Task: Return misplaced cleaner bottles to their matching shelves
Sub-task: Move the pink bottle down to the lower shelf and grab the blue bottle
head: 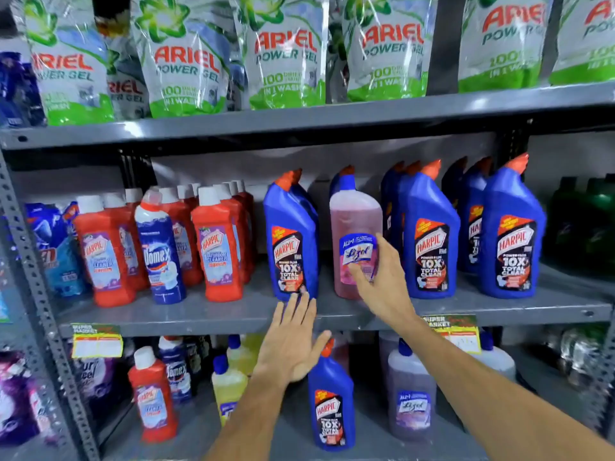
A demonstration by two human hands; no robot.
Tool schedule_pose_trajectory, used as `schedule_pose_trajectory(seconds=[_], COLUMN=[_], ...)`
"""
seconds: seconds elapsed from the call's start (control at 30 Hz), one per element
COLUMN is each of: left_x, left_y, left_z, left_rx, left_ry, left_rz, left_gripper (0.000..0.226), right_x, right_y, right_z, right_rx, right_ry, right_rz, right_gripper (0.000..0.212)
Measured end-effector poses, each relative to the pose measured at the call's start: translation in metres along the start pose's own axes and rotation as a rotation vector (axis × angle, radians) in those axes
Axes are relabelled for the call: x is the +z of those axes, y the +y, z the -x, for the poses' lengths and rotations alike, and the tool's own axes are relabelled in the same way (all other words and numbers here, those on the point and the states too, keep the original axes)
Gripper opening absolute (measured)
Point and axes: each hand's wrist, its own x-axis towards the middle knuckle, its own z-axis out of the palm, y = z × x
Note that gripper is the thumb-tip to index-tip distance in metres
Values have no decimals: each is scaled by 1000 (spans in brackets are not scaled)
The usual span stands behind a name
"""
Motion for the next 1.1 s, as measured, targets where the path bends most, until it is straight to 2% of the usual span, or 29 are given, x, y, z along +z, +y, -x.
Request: schedule_pose_trajectory(seconds=[0.07,0.2,0.43,0.6,0.77,1.1], left_x=[7,13,12,10,7,0], left_y=[2,2,2,3,3,7], left_z=[-1,-3,-3,-2,-2,-2], left_rx=[-31,-50,-57,-57,-53,-54], left_ry=[35,86,106,110,110,98], left_rz=[15,15,46,26,35,22], left_gripper=[73,64,60,59,57,57], right_x=[6,17,23,20,15,-8], right_y=[7,17,30,24,7,-13], right_z=[-6,-17,-23,-26,-18,60], right_rx=[48,234,244,256,275,180], right_ry=[55,-7,104,75,142,319], right_rz=[-25,-104,-111,-102,38,-228], right_gripper=[87,107,114,87,84,79])
